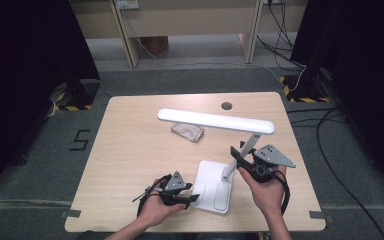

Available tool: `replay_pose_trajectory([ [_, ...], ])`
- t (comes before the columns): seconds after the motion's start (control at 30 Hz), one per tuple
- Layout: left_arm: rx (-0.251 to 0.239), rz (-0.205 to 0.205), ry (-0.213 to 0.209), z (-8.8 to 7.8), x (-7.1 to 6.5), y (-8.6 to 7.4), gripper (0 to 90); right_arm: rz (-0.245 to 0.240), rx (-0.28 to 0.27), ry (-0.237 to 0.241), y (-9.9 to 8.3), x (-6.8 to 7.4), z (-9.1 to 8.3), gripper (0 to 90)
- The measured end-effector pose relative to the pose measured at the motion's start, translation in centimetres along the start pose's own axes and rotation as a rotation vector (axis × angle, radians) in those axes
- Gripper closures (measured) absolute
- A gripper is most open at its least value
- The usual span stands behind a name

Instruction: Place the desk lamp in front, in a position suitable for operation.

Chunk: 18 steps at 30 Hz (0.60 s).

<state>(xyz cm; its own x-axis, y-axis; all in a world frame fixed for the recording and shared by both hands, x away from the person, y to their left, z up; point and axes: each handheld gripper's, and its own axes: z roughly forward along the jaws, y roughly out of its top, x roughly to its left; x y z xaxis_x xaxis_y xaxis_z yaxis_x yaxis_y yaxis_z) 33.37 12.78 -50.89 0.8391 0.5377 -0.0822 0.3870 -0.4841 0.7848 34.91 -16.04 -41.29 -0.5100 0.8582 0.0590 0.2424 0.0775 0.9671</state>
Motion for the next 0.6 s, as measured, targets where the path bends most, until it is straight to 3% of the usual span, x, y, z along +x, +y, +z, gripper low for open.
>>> replay_pose_trajectory([
  [0.2,0.0,0.007,0.002,0.0,-0.2,0.0,49.9,0.029,0.001,-0.059,0.1,0.6,0.1,62.8],
  [0.4,0.006,0.016,0.005,0.0,-0.2,0.1,49.7,0.098,-0.015,-0.104,0.2,1.1,0.4,65.7],
  [0.6,0.005,0.018,0.007,0.0,-0.2,0.1,49.6,0.107,-0.001,-0.141,0.2,1.4,0.3,64.7],
])
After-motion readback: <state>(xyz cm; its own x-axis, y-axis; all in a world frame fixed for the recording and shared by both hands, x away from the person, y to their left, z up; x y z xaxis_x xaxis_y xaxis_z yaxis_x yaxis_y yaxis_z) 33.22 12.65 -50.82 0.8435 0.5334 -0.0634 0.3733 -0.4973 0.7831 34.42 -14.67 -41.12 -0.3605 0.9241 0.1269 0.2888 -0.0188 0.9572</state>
